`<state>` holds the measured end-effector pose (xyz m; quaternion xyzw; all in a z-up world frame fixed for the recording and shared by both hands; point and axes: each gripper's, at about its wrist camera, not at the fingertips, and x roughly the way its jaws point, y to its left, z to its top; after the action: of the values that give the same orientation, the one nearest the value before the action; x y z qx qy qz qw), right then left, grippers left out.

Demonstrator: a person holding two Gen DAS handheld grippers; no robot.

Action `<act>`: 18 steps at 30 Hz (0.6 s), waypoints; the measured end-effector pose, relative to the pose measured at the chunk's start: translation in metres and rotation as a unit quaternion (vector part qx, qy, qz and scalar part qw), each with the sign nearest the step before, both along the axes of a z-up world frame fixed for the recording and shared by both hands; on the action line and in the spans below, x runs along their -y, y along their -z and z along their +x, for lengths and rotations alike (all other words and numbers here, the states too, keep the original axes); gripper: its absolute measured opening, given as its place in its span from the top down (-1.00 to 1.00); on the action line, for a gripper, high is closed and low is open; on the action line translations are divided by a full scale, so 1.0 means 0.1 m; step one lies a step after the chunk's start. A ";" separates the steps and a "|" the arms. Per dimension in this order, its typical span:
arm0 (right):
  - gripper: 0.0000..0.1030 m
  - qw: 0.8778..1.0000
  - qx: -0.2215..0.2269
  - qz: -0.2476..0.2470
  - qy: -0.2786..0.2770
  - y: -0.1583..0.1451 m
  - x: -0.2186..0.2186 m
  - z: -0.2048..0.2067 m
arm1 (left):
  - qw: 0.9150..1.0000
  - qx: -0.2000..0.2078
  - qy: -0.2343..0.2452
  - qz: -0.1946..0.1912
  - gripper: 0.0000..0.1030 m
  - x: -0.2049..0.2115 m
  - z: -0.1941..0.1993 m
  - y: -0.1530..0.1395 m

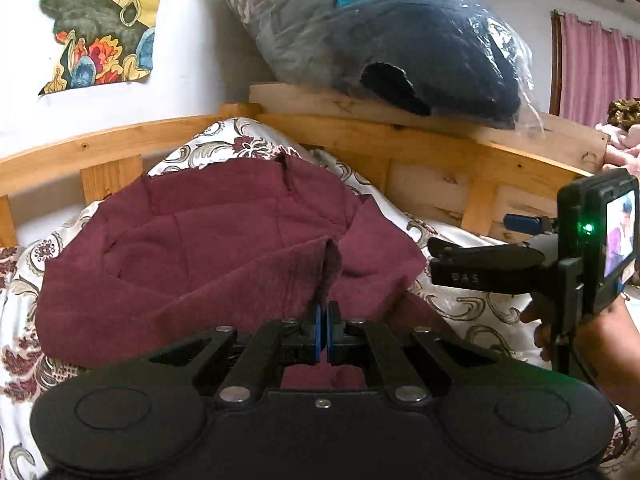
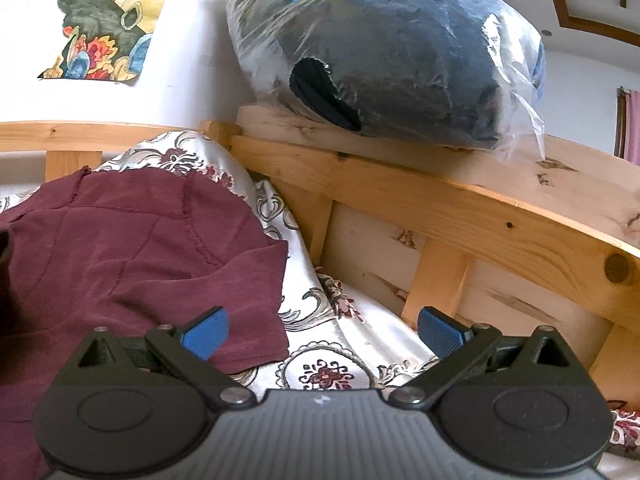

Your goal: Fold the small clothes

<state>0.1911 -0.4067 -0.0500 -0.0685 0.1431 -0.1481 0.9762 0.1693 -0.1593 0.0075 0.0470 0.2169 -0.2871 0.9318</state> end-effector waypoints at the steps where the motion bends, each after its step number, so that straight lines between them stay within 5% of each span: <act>1: -1.00 1.000 0.000 -0.002 -0.002 0.00 -0.01 0.00 | 1.000 0.004 0.002 -0.002 0.97 0.01 -0.02 -0.01; 6: -1.00 1.000 -0.002 0.002 0.000 0.01 0.00 0.01 | 1.000 0.015 0.024 0.004 0.97 0.07 -0.13 -0.04; 18: -1.00 1.000 -0.015 0.007 -0.003 0.05 0.03 0.04 | 0.996 -0.064 0.055 0.013 0.97 0.15 -0.12 0.29</act>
<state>0.1955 -0.4093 -0.0552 -0.0647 0.1589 -0.1434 0.9747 0.1570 -0.1739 -0.0212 0.0528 0.2766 -0.3372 0.8983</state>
